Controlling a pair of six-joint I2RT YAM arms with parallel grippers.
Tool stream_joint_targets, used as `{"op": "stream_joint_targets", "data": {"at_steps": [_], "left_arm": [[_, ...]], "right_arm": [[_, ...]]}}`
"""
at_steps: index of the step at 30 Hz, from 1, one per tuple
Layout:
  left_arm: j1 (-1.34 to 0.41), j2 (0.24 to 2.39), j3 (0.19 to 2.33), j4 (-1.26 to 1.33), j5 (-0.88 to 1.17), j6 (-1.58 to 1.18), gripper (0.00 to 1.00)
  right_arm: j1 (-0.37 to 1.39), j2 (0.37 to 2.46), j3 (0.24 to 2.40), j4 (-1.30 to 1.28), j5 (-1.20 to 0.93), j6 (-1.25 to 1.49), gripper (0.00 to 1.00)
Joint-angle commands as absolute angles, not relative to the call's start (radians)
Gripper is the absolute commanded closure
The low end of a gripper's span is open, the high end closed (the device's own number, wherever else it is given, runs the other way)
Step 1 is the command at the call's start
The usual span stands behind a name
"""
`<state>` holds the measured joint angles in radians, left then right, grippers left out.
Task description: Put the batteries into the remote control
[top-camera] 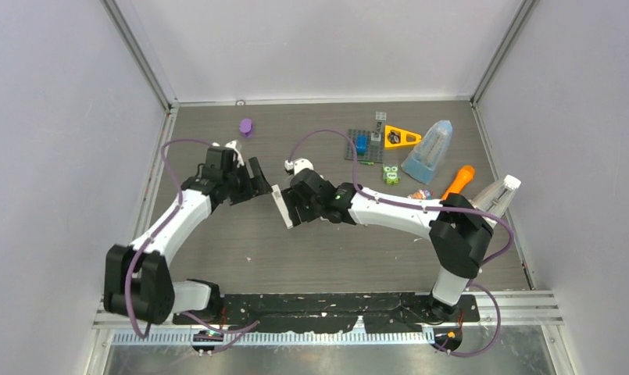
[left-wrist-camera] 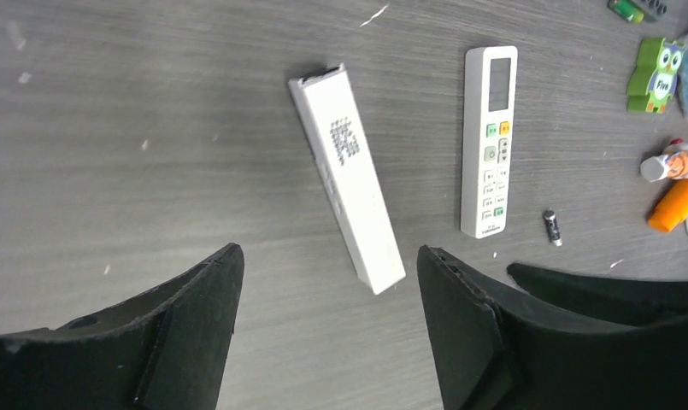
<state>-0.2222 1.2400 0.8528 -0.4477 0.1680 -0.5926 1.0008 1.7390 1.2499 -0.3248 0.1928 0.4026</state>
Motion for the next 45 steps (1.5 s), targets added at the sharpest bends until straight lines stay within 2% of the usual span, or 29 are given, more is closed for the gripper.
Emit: {"op": "stream_joint_targets", "data": {"at_steps": [1, 8, 15, 24, 45], "left_arm": [[-0.219, 1.369, 0.933, -0.247, 0.279, -0.476, 0.27], [-0.218, 1.559, 1.036, -0.190, 0.272, -0.425, 0.42], [-0.216, 1.726, 1.150, -0.222, 0.366, -0.386, 0.57], [-0.216, 1.823, 1.191, -0.237, 0.388, -0.387, 0.59], [-0.215, 1.848, 1.146, -0.248, 0.331, -0.383, 0.57]], "right_arm": [[1.005, 1.735, 1.213, -0.294, 0.102, 0.328, 0.35], [1.005, 1.806, 1.251, -0.313, 0.100, 0.308, 0.43], [1.002, 1.871, 1.273, -0.301, 0.088, 0.327, 0.49], [0.993, 1.913, 1.287, -0.286, 0.107, 0.351, 0.51], [0.962, 1.954, 1.299, -0.287, 0.101, 0.395, 0.54]]}}
